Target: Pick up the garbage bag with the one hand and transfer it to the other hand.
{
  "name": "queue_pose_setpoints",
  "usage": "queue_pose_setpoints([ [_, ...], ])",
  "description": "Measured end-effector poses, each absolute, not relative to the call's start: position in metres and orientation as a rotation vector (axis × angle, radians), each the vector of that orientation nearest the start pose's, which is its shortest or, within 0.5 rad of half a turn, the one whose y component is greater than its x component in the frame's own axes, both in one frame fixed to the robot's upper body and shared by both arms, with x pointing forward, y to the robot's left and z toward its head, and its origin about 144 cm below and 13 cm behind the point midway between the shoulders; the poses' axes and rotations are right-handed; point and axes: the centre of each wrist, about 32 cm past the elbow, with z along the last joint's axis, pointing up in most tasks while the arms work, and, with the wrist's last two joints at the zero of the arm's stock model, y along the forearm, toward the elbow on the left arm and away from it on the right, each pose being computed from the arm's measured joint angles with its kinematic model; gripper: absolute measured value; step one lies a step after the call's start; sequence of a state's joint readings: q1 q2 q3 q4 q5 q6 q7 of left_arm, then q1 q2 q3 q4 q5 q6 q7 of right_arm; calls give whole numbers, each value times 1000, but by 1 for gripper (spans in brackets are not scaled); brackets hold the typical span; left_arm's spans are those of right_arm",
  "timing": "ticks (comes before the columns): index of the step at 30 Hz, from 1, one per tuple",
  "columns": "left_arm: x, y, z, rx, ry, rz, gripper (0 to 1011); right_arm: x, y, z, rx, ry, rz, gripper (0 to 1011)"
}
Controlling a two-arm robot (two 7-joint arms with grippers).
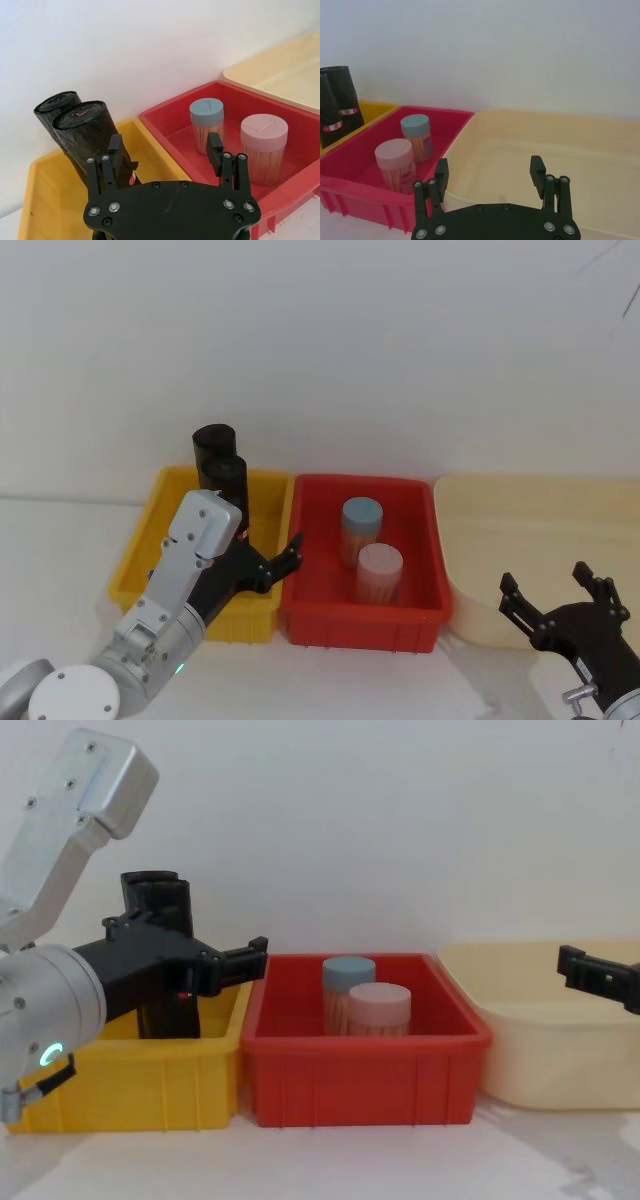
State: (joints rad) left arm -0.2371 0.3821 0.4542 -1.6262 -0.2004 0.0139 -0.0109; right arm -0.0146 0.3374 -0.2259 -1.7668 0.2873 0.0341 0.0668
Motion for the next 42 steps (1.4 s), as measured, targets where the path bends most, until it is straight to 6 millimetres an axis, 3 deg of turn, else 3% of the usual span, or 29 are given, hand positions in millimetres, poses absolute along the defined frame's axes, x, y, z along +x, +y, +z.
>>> queue_pose_setpoints([
  [28, 492, 198, 1204, 61, -267, 1124, 1002, 443, -239, 1189, 21, -74, -1226, 1002],
  [42, 492, 198, 1204, 61, -268, 1124, 1002, 443, -253, 1203, -9, -70, -1119, 1002],
])
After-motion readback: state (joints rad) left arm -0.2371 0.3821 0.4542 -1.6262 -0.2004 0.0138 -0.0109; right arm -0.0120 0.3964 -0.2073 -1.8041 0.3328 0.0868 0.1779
